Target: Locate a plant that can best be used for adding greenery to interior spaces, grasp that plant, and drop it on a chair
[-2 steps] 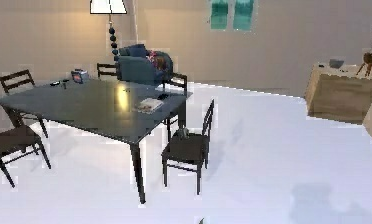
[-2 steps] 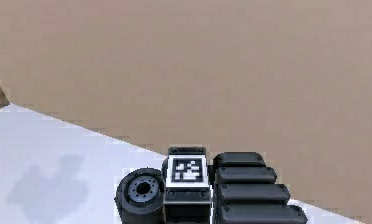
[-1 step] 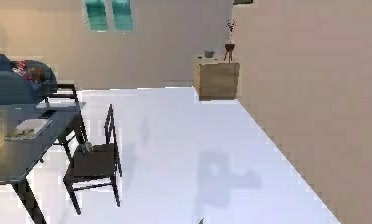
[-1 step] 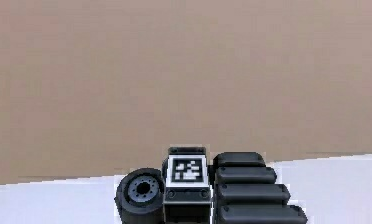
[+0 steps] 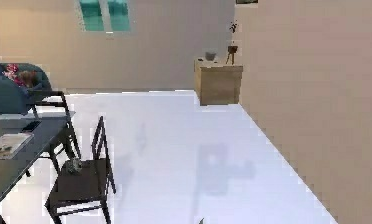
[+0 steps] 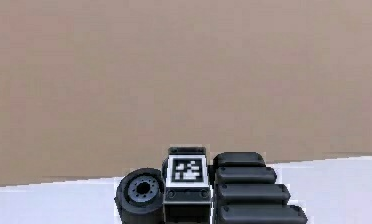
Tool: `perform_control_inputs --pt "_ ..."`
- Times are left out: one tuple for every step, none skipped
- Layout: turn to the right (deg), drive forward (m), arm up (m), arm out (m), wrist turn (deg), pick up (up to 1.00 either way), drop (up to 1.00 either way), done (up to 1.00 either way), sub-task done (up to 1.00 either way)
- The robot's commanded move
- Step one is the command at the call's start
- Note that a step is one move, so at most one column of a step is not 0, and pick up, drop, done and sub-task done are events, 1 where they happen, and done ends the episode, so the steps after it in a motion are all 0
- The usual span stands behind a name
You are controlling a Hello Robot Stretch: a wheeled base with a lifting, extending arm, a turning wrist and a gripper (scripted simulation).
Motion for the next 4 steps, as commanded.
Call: perform_control_inputs --pt "9.0 0.0 0.0 0.0 0.0 0.0 0.0 0.0 0.0" --pt "0.0 0.7 0.0 0.0 0.0 0.0 0.0 0.0 0.0" --pt "-12.0 0.0 0.0 0.0 0.0 0.0 0.0 0.0 0.0" --pt "0.0 1.0 0.0 0.0 0.0 0.0 0.0 0.0 0.0"
